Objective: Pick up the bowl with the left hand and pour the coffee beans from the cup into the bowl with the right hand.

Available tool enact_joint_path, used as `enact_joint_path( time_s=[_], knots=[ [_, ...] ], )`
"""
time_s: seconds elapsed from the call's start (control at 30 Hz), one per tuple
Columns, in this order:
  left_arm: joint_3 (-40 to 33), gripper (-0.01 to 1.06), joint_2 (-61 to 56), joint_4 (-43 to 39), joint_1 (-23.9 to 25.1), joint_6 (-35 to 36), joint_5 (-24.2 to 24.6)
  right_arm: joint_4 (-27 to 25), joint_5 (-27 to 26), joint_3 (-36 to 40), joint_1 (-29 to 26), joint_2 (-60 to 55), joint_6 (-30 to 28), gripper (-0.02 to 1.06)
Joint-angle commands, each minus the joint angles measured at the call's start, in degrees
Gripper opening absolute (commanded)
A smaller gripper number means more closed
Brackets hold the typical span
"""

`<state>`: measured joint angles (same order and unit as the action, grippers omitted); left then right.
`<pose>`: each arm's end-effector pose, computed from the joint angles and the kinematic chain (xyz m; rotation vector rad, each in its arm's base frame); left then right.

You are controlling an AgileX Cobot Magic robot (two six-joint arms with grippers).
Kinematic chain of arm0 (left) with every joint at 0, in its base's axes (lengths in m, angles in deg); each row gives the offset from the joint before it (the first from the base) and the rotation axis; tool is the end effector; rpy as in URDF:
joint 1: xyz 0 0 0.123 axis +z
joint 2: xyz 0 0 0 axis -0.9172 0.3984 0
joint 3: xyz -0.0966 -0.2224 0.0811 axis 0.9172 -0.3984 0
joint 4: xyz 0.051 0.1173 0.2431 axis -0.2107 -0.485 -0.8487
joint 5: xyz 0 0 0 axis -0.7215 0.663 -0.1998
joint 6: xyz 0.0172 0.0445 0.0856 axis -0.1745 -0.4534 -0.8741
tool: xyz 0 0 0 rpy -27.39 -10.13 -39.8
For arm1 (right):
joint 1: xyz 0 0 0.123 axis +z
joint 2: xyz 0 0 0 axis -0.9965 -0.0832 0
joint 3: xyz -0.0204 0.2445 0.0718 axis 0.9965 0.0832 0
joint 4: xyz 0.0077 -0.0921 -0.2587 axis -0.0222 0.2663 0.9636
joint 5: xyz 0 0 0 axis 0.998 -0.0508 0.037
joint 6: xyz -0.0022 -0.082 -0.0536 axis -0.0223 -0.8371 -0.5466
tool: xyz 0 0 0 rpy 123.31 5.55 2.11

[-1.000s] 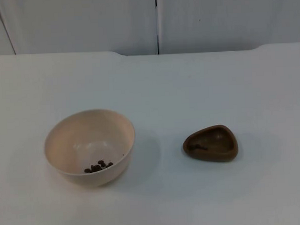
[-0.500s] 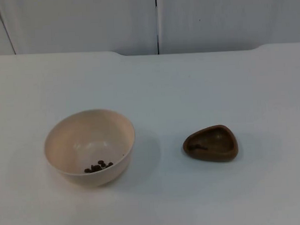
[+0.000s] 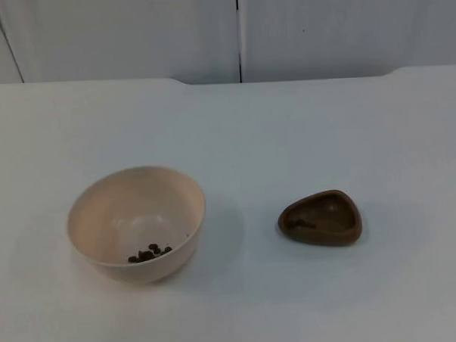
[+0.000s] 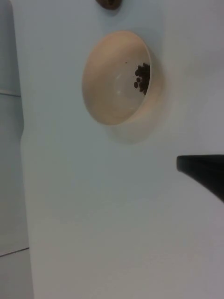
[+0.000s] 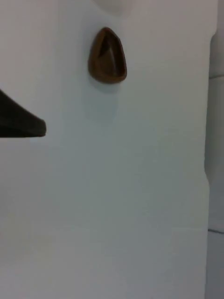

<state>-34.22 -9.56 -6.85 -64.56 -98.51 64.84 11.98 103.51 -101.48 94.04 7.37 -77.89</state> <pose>0.0504 -0.0212 0.2862 0.1852 2.0314 -0.1739 0.0494 0.0015 0.2884 -0.1003 2.0497 0.0438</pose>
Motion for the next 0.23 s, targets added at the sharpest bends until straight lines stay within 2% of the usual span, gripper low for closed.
enact_joint_path(
  time_s=[0.0,0.1,0.2],
  knots=[
    [-0.26,1.05,-0.25,0.55,0.16,0.04,-0.23,0.20,-0.20,0.13,-2.04,0.25,0.21,1.05],
    [-0.26,1.05,-0.25,0.55,0.16,0.04,-0.23,0.20,-0.20,0.13,-6.40,0.25,0.21,1.05],
    [-0.26,1.05,-0.25,0.55,0.16,0.04,-0.23,0.20,-0.20,0.13,-8.45,0.25,0.21,1.05]
  ],
)
